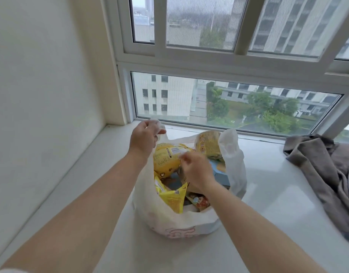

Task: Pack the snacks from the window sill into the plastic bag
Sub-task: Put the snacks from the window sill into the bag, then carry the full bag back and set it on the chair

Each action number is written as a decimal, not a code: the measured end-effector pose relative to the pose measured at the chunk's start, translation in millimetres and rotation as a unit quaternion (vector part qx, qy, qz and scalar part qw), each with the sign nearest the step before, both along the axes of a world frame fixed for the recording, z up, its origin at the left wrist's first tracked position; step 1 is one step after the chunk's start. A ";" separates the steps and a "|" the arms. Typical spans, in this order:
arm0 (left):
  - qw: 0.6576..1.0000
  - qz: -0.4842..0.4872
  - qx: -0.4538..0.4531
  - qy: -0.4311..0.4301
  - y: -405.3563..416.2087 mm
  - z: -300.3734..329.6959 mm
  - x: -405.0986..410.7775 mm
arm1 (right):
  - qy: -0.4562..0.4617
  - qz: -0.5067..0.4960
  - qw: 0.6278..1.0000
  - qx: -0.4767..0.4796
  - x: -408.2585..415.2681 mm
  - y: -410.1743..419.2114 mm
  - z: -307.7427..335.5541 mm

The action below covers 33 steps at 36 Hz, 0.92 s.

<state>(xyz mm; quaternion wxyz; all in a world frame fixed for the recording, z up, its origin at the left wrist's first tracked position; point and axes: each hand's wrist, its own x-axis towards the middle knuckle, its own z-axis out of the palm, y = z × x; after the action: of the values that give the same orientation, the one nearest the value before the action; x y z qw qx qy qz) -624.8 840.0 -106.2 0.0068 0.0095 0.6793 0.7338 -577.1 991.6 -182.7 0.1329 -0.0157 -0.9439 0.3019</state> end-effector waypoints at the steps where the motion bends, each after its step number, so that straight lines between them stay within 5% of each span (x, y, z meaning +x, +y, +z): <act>1: 1.000 -0.007 -0.030 0.004 4.0 0.5 -2.6 | 0.036 -0.047 0.998 0.008 -5.3 10.3 5.7; 6: 0.983 0.009 -0.182 -0.028 24.2 4.8 -17.2 | 0.072 -0.231 0.970 0.005 -30.5 60.3 18.2; 10: 0.960 -0.003 -0.272 -0.070 31.7 10.6 -29.9 | -0.112 -0.336 0.935 0.036 -37.5 88.7 11.0; 15: 0.963 0.005 -0.244 -0.110 24.4 11.9 -43.5 | -0.304 -0.286 0.908 0.022 -33.9 105.3 4.8; 18: 0.975 0.019 -0.179 -0.132 19.3 11.0 -53.1 | -0.329 -0.205 0.898 -0.208 -37.5 103.4 13.4; 20: 0.978 0.028 -0.122 -0.167 16.7 13.3 -58.3 | -0.263 -0.160 0.836 -0.454 -39.8 102.1 27.5; 22: 0.978 0.031 -0.077 -0.192 12.7 17.7 -58.3 | -0.221 -0.113 0.793 -0.557 -42.0 104.6 44.2; 26: 0.976 0.031 -0.061 -0.205 -3.3 22.2 -54.0 | -0.268 -0.179 0.841 -0.434 -41.1 108.9 68.3; 30: 0.977 0.068 -0.091 -0.182 -38.2 16.2 -44.1 | -0.359 -0.193 0.908 -0.100 -16.0 107.4 97.2; 33: 0.965 0.128 -0.110 -0.202 -83.1 -0.1 -20.5 | -0.422 -0.173 0.888 0.054 4.2 102.2 110.3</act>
<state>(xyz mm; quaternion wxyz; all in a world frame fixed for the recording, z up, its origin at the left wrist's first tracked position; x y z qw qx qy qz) -645.3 757.0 -106.3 0.0509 -0.2267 0.7357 0.6362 -573.0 1093.9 -72.5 -0.2273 -0.2970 -0.9083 0.1873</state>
